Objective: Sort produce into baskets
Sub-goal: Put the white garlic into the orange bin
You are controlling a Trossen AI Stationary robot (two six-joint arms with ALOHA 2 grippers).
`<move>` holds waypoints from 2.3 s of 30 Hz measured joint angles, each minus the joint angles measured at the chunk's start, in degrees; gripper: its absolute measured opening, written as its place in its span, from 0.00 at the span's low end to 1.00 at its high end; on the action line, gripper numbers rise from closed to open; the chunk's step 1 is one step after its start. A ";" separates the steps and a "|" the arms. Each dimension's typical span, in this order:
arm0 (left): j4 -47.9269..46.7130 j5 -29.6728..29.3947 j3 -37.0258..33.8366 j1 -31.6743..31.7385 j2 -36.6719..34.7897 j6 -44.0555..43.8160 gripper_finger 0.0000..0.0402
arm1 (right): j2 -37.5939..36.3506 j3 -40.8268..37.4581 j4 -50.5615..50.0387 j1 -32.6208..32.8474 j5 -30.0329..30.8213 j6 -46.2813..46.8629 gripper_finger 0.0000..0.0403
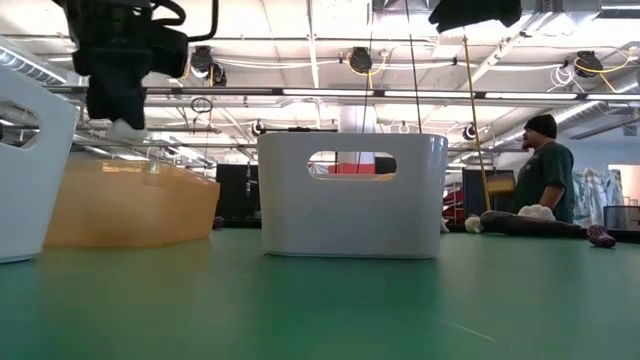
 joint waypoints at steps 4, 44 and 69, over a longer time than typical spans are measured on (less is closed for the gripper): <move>0.52 -0.16 0.00 -0.45 0.40 0.67 0.33 | 0.00 0.00 -0.18 -1.15 -0.05 0.02 0.30; 14.12 -4.01 5.44 46.64 18.51 27.41 0.58 | 0.02 0.00 0.04 -2.92 -16.69 26.10 0.30; 16.04 -10.25 5.42 46.56 33.64 23.35 0.58 | 0.15 0.00 -0.84 0.70 -16.18 28.53 0.30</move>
